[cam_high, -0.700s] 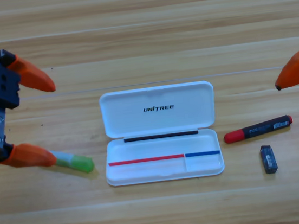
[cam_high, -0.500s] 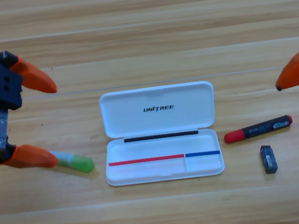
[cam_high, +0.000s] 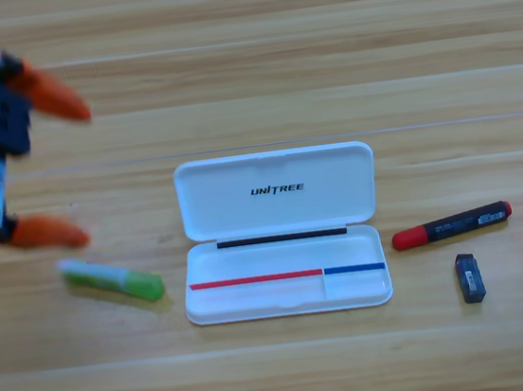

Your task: Clean up eraser and pencils

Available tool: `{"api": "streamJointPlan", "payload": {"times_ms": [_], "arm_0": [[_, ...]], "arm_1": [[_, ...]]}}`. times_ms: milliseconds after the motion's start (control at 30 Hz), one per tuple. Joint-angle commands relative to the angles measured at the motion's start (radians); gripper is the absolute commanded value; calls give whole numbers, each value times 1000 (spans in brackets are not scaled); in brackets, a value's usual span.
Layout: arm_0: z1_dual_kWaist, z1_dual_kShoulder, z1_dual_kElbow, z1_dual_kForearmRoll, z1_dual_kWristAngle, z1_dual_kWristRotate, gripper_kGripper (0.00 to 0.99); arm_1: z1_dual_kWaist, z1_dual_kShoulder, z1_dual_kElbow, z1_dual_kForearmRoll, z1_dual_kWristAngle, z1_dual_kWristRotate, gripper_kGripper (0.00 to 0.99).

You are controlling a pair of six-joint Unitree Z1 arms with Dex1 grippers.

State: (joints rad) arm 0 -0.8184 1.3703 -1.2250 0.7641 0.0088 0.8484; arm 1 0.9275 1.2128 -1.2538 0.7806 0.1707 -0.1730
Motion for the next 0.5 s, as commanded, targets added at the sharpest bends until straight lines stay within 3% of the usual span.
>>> {"api": "streamJointPlan", "payload": {"times_ms": [33,133,300,433,500], "arm_0": [[156,98,-31,11,8,189,989],[234,173,-33,8,-4,282,988],[332,316,-14,-6,-38,416,990],[344,354,81,-120,-23,452,989],[344,386,85,-120,-21,452,988]], "arm_1": [[-93,44,8,39,-220,104,971],[-121,166,-30,78,-260,178,969],[-134,429,-88,106,-252,369,971],[-167,599,-133,111,-149,403,973],[-173,663,-148,111,-134,432,973]]}}
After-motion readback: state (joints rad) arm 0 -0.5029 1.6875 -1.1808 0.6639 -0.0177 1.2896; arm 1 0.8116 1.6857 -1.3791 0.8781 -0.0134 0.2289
